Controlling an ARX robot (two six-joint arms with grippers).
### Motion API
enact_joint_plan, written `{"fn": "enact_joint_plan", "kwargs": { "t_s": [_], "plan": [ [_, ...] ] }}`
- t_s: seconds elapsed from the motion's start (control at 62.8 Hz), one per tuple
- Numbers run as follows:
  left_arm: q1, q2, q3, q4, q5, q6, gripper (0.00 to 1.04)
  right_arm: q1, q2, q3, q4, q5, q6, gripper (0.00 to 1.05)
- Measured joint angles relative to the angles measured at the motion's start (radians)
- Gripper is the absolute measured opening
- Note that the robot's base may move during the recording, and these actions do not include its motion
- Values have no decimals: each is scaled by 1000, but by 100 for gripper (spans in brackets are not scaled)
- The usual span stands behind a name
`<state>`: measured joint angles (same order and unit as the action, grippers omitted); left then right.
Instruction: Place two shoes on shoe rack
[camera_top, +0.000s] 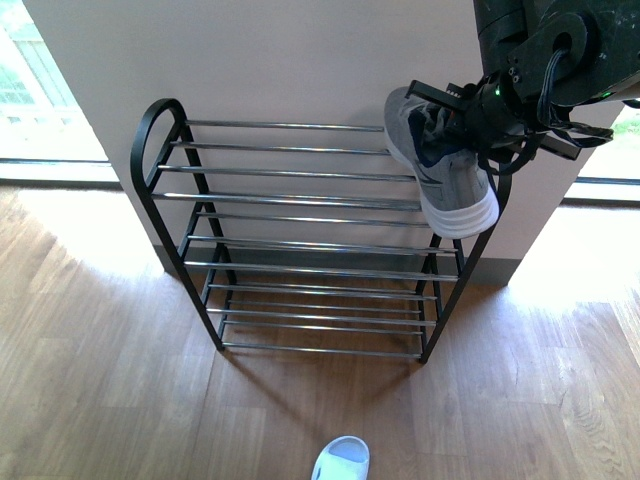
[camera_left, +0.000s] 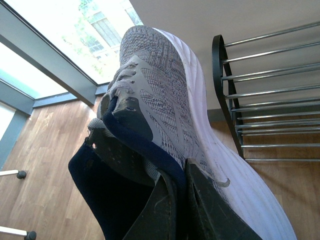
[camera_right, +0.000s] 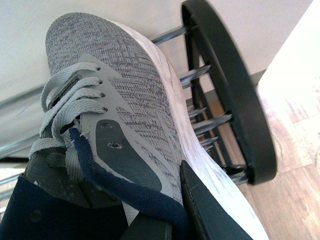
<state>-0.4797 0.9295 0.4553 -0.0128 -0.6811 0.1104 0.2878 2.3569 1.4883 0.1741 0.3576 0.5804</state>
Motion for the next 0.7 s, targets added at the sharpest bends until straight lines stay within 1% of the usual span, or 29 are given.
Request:
{"fn": "enact_joint_plan", "kwargs": {
  "t_s": [0.096,0.334,0.35,0.43,0.462,0.541,0.557,0.701],
  "plan": [
    [0,0,0,0,0,0,2,-26,36,62,-22,13,8,1],
    [0,0,0,0,0,0,2,-40,85,143,-75,12,9,1],
    [0,0,0,0,0,0,2,-40,86,145,-75,12,6,3],
    [0,0,0,0,0,0,2,-42,89,145,-59,6,6,15],
    [0,0,0,0,0,0,2,-46,85,142,-37,-1,2,24],
    [0,0,0,0,0,0,2,-53,49,102,8,-24,-5,41],
    [0,0,0,0,0,0,2,-54,43,95,14,-30,-6,43],
    [0,0,0,0,0,0,2,-60,-81,-58,111,-104,-29,68]
  ]
}}
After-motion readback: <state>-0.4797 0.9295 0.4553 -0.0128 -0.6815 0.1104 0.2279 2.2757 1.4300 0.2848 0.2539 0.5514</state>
